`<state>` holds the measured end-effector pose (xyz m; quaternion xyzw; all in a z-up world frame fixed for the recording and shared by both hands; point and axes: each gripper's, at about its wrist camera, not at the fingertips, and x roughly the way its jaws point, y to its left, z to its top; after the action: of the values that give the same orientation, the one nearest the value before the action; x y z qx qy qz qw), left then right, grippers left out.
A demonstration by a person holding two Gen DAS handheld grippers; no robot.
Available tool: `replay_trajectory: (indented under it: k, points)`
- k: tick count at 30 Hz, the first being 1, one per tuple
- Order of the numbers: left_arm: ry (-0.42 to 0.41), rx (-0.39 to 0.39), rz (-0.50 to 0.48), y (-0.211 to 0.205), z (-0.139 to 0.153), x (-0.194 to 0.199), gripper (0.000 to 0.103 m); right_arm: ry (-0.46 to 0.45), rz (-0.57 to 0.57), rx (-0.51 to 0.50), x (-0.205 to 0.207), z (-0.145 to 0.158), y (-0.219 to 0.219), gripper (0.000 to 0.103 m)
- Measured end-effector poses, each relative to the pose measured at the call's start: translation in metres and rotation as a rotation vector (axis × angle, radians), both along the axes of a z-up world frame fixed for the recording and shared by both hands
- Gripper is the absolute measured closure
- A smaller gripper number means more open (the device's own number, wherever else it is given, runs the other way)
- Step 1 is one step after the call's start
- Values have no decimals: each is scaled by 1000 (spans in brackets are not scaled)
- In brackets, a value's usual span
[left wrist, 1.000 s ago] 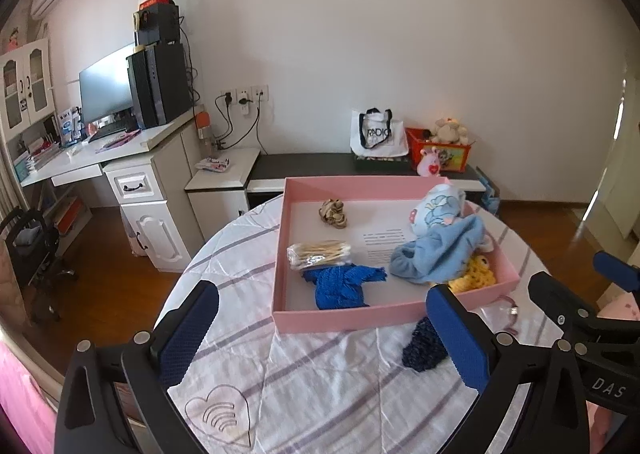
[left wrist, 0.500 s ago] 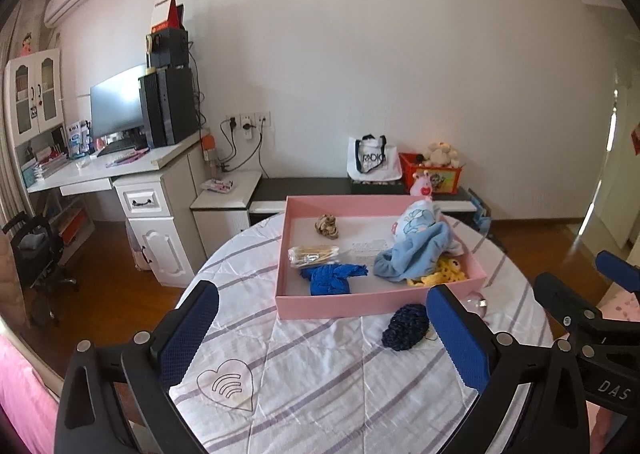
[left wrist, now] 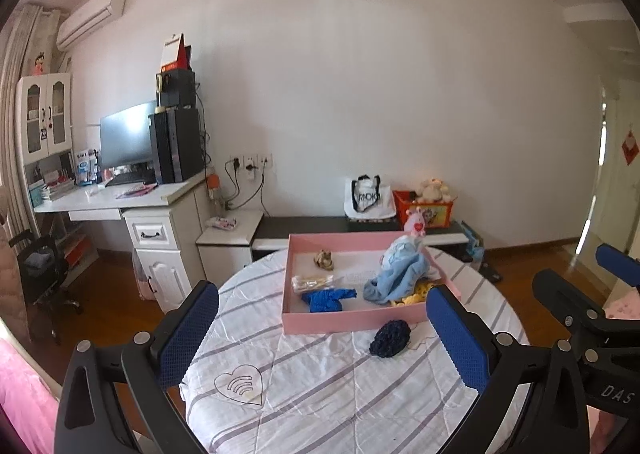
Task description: Organize soft objects
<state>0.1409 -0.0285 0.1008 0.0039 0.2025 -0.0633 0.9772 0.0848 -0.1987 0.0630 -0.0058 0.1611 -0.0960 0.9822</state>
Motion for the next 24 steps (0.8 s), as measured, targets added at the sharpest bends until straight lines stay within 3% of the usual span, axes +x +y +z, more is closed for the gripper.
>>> replay_trajectory:
  k: [15, 24]
  points:
    - [-124, 3, 43, 3, 5, -53, 0, -105, 15, -25, -41, 17, 11, 0]
    - [-146, 3, 36, -1, -2, -61, 0, -118, 13, -29, -45, 18, 13, 0]
